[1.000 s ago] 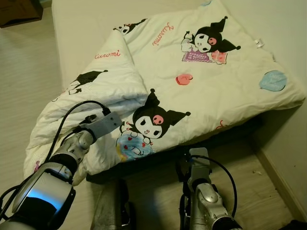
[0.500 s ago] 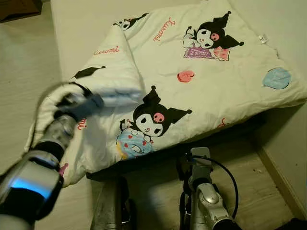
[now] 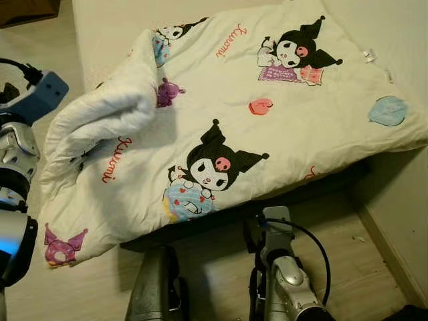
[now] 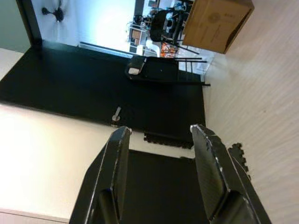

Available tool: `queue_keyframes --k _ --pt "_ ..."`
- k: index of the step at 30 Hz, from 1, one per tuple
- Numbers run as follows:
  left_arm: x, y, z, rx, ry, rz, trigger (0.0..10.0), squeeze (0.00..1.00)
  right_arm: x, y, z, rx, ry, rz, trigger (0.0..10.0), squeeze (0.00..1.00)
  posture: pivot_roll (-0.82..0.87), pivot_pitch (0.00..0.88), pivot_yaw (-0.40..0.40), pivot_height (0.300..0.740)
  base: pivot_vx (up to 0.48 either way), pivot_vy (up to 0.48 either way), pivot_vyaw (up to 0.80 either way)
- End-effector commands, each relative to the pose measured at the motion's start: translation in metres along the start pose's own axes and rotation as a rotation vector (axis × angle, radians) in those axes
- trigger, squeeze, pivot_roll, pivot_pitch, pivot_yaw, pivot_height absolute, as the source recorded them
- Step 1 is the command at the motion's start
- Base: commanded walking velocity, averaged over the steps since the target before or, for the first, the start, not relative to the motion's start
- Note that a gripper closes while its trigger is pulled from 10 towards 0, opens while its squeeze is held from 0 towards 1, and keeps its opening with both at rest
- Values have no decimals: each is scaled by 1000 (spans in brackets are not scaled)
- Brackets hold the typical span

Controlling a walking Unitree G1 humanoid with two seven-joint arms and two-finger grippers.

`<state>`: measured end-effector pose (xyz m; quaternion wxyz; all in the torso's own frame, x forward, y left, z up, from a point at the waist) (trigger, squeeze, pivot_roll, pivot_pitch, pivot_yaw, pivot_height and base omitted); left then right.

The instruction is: Clean up the room

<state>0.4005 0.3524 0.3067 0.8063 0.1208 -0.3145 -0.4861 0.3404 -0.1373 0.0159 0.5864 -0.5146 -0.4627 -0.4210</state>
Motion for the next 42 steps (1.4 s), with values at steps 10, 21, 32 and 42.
queue_keyframes --k 10,21,32,42 --pt "-6 -7 -21 -183 -258 52 10000 0 -21 -7 8 28 -8 78 10000 0 -60 411 60 609 0 0 0" --pt "27 -75 -108 -681 -893 29 10000 0 -29 -9 13 83 -2 131 10000 0 -61 309 63 609 0 0 0" --pt "1 -177 -150 -690 -977 163 10000 0 -20 -5 14 81 1 80 10000 0 -39 244 58 609 0 0 0" --pt "-3 -256 -160 -780 -874 149 10000 0 -20 -4 19 123 -12 91 10000 0 -22 230 34 609 0 0 0"
Point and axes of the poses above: a point about 5 cm out from each wrist's last joint towards the gripper, its own y axis pointing out of the wrist towards the gripper, its own x axis along the axis of the wrist's last joint, z = x × y, the point moved 4 cm from there along y, pointing out of the wrist towards the gripper, and after that the axes turned 7 degrees about y, right-handed, at the moved point
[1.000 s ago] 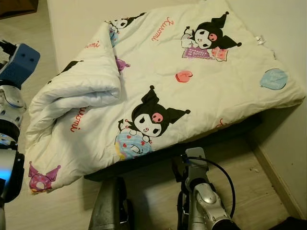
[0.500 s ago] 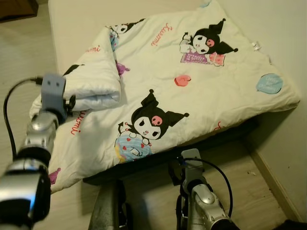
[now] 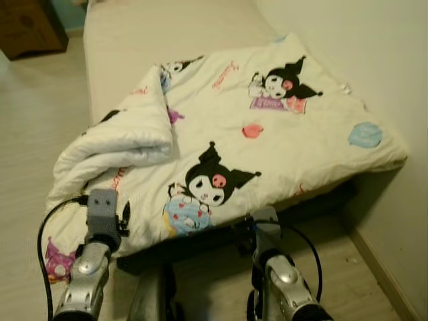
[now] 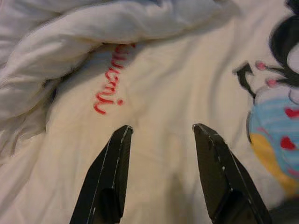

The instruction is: Clean up the room

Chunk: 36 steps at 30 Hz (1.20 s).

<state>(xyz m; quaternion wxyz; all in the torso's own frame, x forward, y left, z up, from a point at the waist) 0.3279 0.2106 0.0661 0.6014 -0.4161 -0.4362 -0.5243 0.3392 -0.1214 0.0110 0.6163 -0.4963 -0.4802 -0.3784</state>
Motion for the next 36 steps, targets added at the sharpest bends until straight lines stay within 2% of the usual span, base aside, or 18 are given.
queue_keyframes --k 1,6,11,15,16,18,23,28,36 --pt "-13 -9 -4 8 19 46 10000 0 -15 -5 5 17 12 50 10000 0 -22 230 34 609 0 0 0" --pt "-24 -18 -9 51 15 112 10000 0 -14 -3 11 67 37 62 10000 0 -26 224 29 609 0 0 0" --pt "-25 -21 -20 12 23 131 10000 0 -16 -4 14 87 36 68 10000 0 -28 217 26 618 0 0 0" --pt "-20 -24 -32 -35 92 95 10000 0 -21 -6 14 83 28 79 10000 0 -26 200 24 633 0 0 0" --pt "-23 -25 -32 -25 126 99 10000 0 -23 -8 13 78 26 81 10000 0 -27 192 25 638 0 0 0" --pt "-27 -27 -35 -42 143 111 10000 0 -24 -9 13 75 23 82 10000 0 -33 181 28 643 0 0 0" --pt "-34 -32 -38 -65 39 138 10000 0 -26 -13 13 67 28 66 10000 0 -42 172 32 663 0 0 0" --pt "-34 -34 -40 -75 35 149 10000 0 -25 -15 9 50 51 50 10000 0 -46 166 28 673 0 0 0" --pt "-33 -37 -41 -77 42 138 10000 0 -18 -23 12 119 68 -12 10000 0 -50 164 26 673 0 0 0"
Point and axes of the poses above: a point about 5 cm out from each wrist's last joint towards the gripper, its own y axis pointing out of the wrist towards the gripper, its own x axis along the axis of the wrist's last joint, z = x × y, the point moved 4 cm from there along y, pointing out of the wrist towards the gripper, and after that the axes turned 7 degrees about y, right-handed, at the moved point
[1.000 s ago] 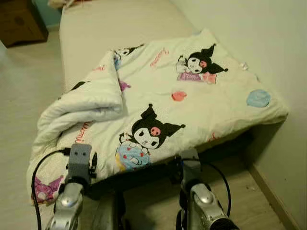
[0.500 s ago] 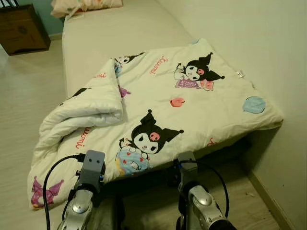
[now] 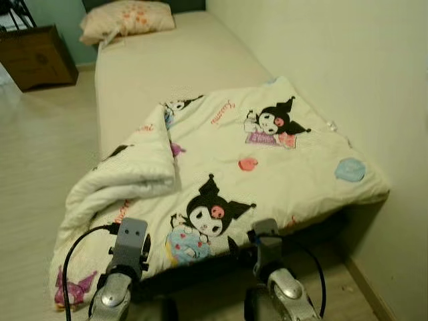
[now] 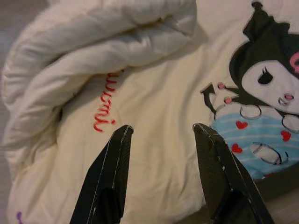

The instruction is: Clean up the room

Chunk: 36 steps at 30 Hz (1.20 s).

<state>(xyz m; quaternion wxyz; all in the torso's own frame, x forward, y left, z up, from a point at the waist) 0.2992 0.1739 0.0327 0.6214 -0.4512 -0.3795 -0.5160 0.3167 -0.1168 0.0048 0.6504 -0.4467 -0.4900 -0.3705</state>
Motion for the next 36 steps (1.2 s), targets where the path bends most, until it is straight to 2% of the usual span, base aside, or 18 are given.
queue_keyframes --k 1,5,8,10,12,15,16,18,19,20,21,22,24,27,30,32,34,36 --pt "-9 -5 0 0 -2 29 10000 0 -6 -4 3 9 18 10 10000 0 -50 164 26 673 0 0 0" --pt "6 -7 8 25 -31 -27 10000 0 9 -5 14 130 79 -47 10000 0 -46 155 33 673 0 0 0" --pt "9 -7 10 29 -29 -35 10000 0 18 -6 18 179 102 -73 10000 0 -47 155 33 673 0 0 0" --pt "12 -7 9 24 -29 -43 10000 0 35 -8 22 246 140 -110 10000 0 -44 155 34 673 0 0 0" --pt "12 -7 9 24 -29 -43 10000 0 35 -8 22 246 140 -110 10000 0 -44 155 34 673 0 0 0" --pt "13 -6 10 23 -26 -45 10000 0 47 -9 22 272 170 -136 10000 0 -46 157 36 673 0 0 0" --pt "13 -6 10 27 -22 -43 10000 0 62 -9 21 290 205 -171 10000 0 -49 159 38 673 0 0 0" --pt "17 -5 10 23 -3 -54 10000 0 109 -1 10 229 252 -325 10000 0 -49 163 41 673 0 0 0" --pt "17 -5 10 23 -3 -54 10000 0 109 -1 10 229 252 -325 10000 0 -49 163 41 673 0 0 0" --pt "20 -4 11 25 1 -58 10000 0 128 3 -2 141 271 -393 10000 0 -47 162 41 673 0 0 0" --pt "20 -4 11 25 1 -58 10000 0 128 3 -2 141 271 -393 10000 0 -47 162 41 673 0 0 0" --pt "27 0 14 36 7 -67 10000 0 140 10 -33 -77 330 -428 10000 0 -43 158 40 673 0 0 0" --pt "35 4 18 51 -6 -72 10000 0 136 12 -50 -185 313 -399 10000 0 -39 157 42 673 0 0 0" --pt "38 6 20 55 -13 -73 10000 0 135 11 -53 -193 298 -386 10000 0 -39 157 42 673 0 0 0" --pt "46 12 18 29 -19 -86 10000 0 118 18 -44 -170 120 -237 10000 0 -37 150 51 673 0 0 0" --pt "47 12 17 26 -20 -87 10000 0 117 18 -43 -168 102 -215 10000 0 -37 150 51 673 0 0 0" --pt "50 15 16 27 -23 -92 10000 0 105 23 -34 -149 144 -175 10000 0 -39 149 58 688 0 0 0" --pt "51 15 14 18 -23 -91 10000 0 103 25 -32 -160 151 -172 10000 0 -39 149 58 698 0 0 0"
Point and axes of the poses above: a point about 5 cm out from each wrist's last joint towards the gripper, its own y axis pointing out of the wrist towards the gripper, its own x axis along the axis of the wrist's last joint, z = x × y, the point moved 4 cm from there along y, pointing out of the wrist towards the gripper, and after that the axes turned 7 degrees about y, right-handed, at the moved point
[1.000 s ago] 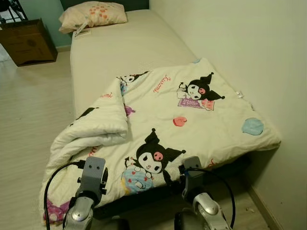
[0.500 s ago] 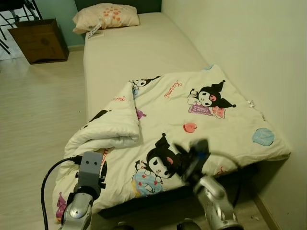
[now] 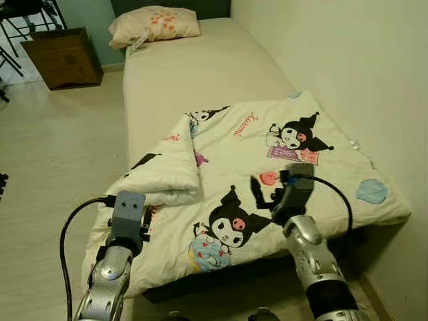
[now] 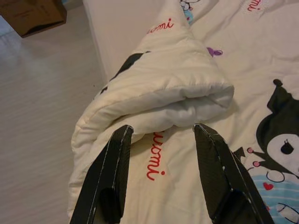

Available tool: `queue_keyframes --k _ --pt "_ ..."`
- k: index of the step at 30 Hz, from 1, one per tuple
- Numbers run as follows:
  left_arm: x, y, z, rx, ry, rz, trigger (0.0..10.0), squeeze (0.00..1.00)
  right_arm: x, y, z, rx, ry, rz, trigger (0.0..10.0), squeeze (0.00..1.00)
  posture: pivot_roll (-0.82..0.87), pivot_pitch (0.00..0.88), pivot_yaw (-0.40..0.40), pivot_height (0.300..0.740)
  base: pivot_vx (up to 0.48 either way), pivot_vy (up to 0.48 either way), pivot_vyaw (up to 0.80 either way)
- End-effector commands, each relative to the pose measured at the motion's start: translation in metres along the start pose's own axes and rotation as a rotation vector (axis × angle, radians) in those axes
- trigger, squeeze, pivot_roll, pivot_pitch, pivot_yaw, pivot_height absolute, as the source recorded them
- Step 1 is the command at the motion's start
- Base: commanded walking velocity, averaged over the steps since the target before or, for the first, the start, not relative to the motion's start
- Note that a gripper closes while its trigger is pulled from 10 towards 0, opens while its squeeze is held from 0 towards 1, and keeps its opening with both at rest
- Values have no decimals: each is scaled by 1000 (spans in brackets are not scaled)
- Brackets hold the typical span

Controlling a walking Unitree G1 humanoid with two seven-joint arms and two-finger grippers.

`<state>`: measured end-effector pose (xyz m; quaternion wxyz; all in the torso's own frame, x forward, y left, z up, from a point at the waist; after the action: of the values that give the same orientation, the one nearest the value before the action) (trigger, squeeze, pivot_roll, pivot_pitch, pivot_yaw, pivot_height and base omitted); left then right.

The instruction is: Clean up the room

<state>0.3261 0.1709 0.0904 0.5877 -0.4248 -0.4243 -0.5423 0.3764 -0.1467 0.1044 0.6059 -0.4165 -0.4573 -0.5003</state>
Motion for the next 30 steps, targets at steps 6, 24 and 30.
queue_keyframes --k 6,24,30 --pt "-7 -3 -4 -24 8 41 10000 0 -12 1 5 -11 0 36 10000 0 -42 158 66 723 0 0 0" --pt "-11 -4 -4 14 -29 74 10000 0 -21 1 24 86 -56 80 10000 0 -47 159 64 738 0 0 0" --pt "-10 -4 -6 -2 25 68 10000 0 -22 0 29 105 -72 76 10000 0 -51 152 61 738 0 -240 0"
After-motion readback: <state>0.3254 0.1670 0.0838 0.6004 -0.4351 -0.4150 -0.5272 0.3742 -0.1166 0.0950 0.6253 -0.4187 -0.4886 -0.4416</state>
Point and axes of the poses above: a point about 5 cm out from each wrist's last joint towards the gripper, its own y axis pointing out of the wrist towards the gripper, its own x axis along the axis of the wrist's last joint, z = x × y, the point moved 4 cm from there along y, pointing out of the wrist towards the gripper, and after that the axes turned 7 degrees about y, right-handed, at the moved point
